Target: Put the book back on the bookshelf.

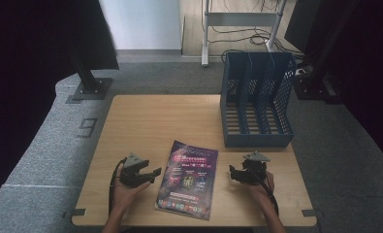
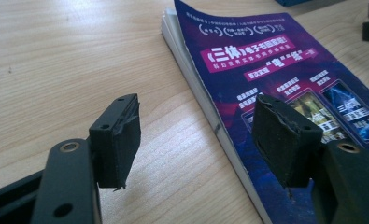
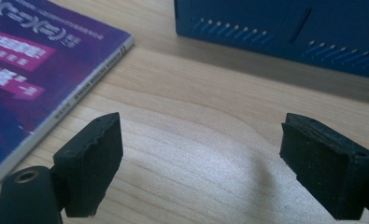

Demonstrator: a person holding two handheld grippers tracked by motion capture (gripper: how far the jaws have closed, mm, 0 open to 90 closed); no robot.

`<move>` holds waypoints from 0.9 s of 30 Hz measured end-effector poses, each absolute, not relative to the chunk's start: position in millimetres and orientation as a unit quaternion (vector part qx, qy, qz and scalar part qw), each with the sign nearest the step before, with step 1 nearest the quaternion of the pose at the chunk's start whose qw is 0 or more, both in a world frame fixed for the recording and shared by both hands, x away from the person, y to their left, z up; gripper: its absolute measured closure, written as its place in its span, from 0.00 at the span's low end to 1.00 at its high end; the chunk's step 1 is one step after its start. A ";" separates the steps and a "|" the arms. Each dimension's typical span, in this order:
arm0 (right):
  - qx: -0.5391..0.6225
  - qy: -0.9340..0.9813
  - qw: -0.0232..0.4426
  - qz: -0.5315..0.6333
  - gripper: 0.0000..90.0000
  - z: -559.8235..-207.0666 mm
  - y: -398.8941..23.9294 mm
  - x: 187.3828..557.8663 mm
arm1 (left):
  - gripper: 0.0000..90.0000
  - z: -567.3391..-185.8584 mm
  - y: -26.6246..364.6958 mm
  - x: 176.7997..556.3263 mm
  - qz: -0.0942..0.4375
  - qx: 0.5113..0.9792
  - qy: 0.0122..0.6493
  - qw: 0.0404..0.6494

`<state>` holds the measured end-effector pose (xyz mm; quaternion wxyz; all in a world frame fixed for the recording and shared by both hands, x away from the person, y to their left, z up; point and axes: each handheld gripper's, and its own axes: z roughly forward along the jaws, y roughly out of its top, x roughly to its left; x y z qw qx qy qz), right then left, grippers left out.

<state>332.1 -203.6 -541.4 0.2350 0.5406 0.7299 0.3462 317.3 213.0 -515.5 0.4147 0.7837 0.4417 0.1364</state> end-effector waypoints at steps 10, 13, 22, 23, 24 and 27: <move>0.515 0.736 0.223 0.379 0.15 -528.5 -192.2 328.3 | 0.36 -516.5 215.3 318.5 0.131 0.780 0.449 0.416; 0.515 0.732 0.215 0.391 0.15 -522.4 -187.8 328.0 | 0.36 -512.6 215.8 316.6 0.133 0.777 0.446 0.423; 0.505 0.731 0.214 0.406 0.16 -515.5 -173.4 332.7 | 0.37 -511.3 219.0 317.6 0.134 0.774 0.448 0.426; 0.504 0.731 0.214 0.407 0.17 -515.1 -171.4 333.9 | 0.37 -511.3 219.0 317.6 0.134 0.774 0.448 0.426; 0.502 0.732 0.212 0.409 0.17 -514.7 -168.7 335.2 | 0.37 -511.6 218.5 318.1 0.134 0.774 0.449 0.426; 0.497 0.735 0.211 0.410 0.17 -514.1 -163.4 337.5 | 0.37 -511.7 217.4 318.0 0.134 0.775 0.448 0.425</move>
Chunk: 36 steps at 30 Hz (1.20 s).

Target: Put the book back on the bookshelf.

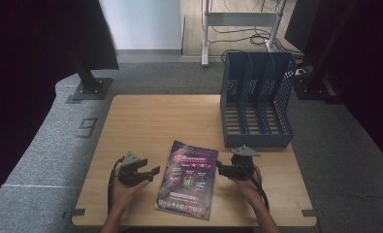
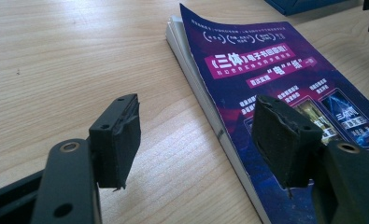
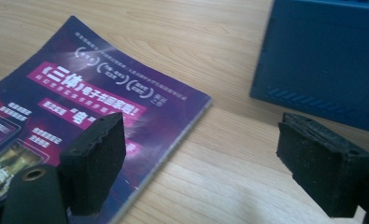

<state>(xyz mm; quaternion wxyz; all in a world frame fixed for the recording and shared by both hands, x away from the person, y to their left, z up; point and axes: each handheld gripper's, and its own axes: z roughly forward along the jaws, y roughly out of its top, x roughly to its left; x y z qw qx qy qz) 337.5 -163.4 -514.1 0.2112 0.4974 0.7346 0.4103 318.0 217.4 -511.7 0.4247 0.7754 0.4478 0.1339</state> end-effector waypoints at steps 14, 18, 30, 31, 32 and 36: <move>0.477 0.750 0.197 0.414 0.18 -518.7 -129.5 343.1 | 0.37 -511.8 215.3 317.6 0.129 0.770 0.451 0.432; 0.477 0.754 0.185 0.412 0.17 -526.4 -120.0 343.4 | 0.36 -512.5 214.6 317.8 0.129 0.770 0.451 0.432; 0.473 0.769 0.179 0.391 0.14 -542.1 -100.2 343.8 | 0.36 -515.2 205.2 317.8 0.131 0.777 0.443 0.428; 0.471 0.771 0.180 0.388 0.14 -543.6 -99.0 343.8 | 0.36 -515.2 205.2 317.8 0.131 0.777 0.443 0.428; 0.470 0.774 0.181 0.384 0.14 -545.4 -97.8 343.6 | 0.36 -515.7 204.0 318.2 0.131 0.778 0.443 0.426; 0.464 0.779 0.191 0.377 0.14 -546.9 -94.4 341.9 | 0.36 -517.1 200.6 317.9 0.131 0.781 0.441 0.423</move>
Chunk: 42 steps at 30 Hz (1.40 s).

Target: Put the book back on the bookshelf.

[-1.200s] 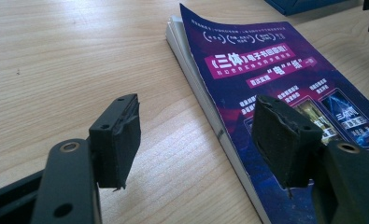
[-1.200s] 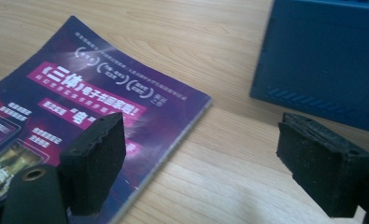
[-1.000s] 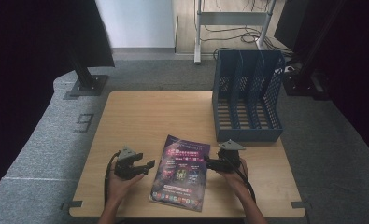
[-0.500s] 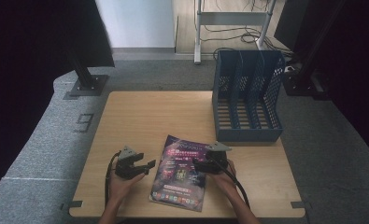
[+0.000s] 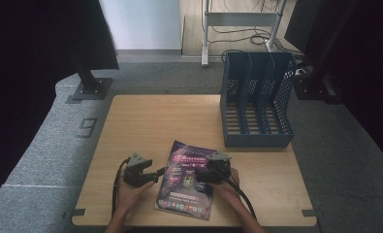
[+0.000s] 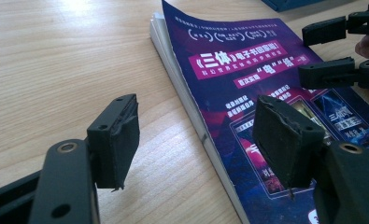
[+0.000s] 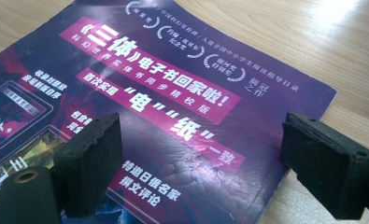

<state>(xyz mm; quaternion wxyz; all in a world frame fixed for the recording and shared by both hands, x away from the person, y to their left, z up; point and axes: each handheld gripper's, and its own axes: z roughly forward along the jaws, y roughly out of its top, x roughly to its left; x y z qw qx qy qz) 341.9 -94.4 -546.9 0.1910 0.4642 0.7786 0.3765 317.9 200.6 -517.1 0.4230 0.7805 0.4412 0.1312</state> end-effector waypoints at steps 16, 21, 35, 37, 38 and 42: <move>0.492 0.767 0.186 0.368 0.10 -550.9 -100.2 344.7 | 0.34 -521.6 191.7 318.7 0.127 0.791 0.438 0.408; 0.498 0.764 0.178 0.370 0.10 -551.9 -101.8 345.5 | 0.34 -523.9 187.9 320.0 0.125 0.792 0.438 0.406; 0.490 0.768 0.172 0.375 0.11 -553.0 -105.5 346.4 | 0.33 -534.6 164.2 331.7 0.122 0.806 0.427 0.391; 0.490 0.767 0.173 0.376 0.11 -553.2 -105.5 346.0 | 0.32 -537.8 161.8 333.8 0.121 0.806 0.432 0.385; 0.490 0.767 0.174 0.377 0.11 -553.4 -105.6 345.9 | 0.32 -539.1 160.1 334.6 0.122 0.807 0.433 0.382; 0.490 0.766 0.175 0.377 0.11 -553.5 -105.5 345.6 | 0.31 -542.0 155.7 336.3 0.126 0.806 0.435 0.380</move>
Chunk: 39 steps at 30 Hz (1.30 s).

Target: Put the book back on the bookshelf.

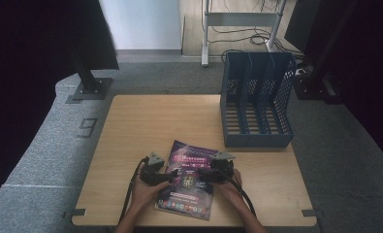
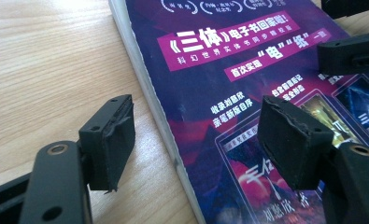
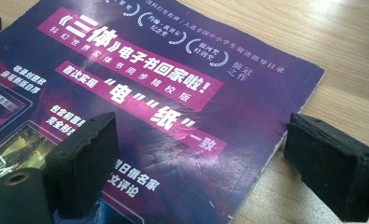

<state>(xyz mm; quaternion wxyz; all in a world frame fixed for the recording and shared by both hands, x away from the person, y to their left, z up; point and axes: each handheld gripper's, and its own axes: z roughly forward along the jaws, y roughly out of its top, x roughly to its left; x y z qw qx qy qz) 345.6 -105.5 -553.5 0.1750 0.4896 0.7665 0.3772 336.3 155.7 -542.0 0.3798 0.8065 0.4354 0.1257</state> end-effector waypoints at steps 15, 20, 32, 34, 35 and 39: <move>0.489 0.766 0.178 0.378 0.11 -553.9 -105.4 345.0 | 0.30 -546.5 145.4 340.1 0.118 0.802 0.443 0.383; 0.489 0.765 0.180 0.378 0.11 -554.0 -104.9 344.6 | 0.35 -545.6 146.9 339.4 0.118 0.794 0.452 0.390; 0.486 0.767 0.183 0.377 0.12 -553.7 -104.6 343.8 | 0.37 -527.9 149.2 331.3 0.098 0.774 0.439 0.445; 0.486 0.767 0.183 0.377 0.12 -553.7 -104.5 343.7 | 0.37 -523.9 146.6 329.8 0.080 0.777 0.425 0.458; 0.486 0.767 0.184 0.377 0.12 -553.7 -104.5 343.6 | 0.37 -523.1 144.6 328.7 0.081 0.776 0.421 0.462; 0.485 0.767 0.186 0.377 0.12 -553.6 -104.1 343.1 | 0.39 -524.4 140.5 327.9 0.096 0.784 0.417 0.450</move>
